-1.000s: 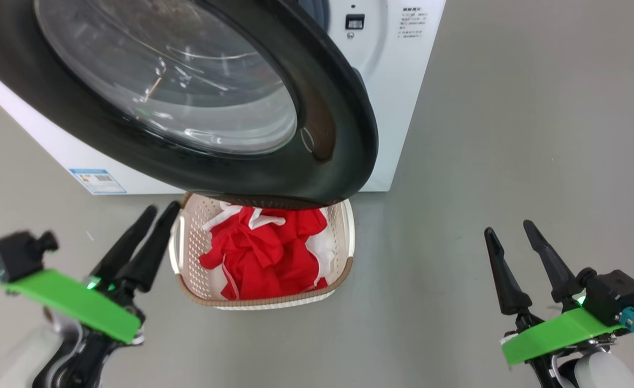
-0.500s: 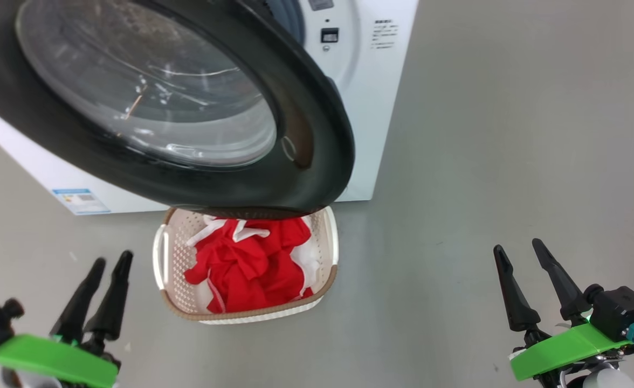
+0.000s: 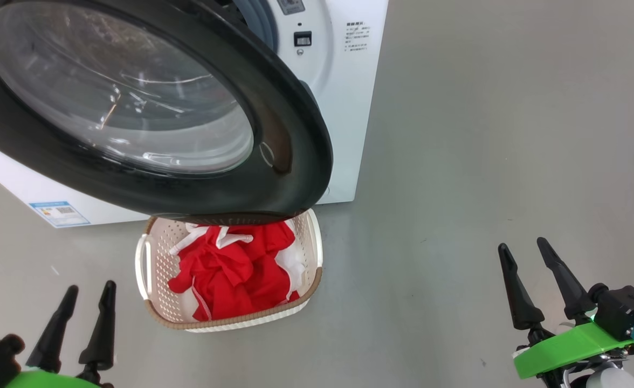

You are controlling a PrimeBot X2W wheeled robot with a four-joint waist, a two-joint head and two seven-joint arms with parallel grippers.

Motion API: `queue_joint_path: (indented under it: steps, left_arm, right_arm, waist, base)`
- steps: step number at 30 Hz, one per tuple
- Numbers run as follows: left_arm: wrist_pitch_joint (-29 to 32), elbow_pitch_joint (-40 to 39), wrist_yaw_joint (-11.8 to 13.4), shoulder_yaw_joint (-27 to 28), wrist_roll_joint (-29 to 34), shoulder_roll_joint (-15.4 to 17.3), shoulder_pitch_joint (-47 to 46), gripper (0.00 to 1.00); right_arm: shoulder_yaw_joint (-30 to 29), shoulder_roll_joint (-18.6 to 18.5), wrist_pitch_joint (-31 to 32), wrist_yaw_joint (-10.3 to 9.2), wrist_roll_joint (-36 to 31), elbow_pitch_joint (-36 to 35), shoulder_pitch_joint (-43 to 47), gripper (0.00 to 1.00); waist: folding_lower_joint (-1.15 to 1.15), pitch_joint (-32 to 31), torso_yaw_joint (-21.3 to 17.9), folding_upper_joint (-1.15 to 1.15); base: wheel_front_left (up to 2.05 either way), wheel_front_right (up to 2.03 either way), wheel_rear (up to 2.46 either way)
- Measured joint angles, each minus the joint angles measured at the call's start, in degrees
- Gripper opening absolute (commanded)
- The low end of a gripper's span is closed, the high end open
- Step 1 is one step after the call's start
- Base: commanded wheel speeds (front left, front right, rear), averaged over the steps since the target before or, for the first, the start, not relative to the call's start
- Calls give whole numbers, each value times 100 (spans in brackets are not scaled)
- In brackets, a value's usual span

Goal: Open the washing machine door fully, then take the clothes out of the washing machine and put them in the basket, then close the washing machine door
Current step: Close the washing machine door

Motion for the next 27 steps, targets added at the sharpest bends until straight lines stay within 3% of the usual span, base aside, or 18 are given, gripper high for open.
queue_joint_path:
  steps: [13, 27]
  left_arm:
    - [0, -312, -3, 853, 1848, -682, 296, 100]
    - [0, -461, -4, 1109, 2363, -1027, 448, 100]
  right_arm:
    - [-120, 5, 0, 0, 0, -14, 11, 100]
    - [-156, 60, 0, 0, -1, -2, 132, 100]
  waist:
    - [0, -80, 8, 0]
    - [0, -109, -5, 0]
  base:
    - [0, 0, 0]
    - [0, 0, 0]
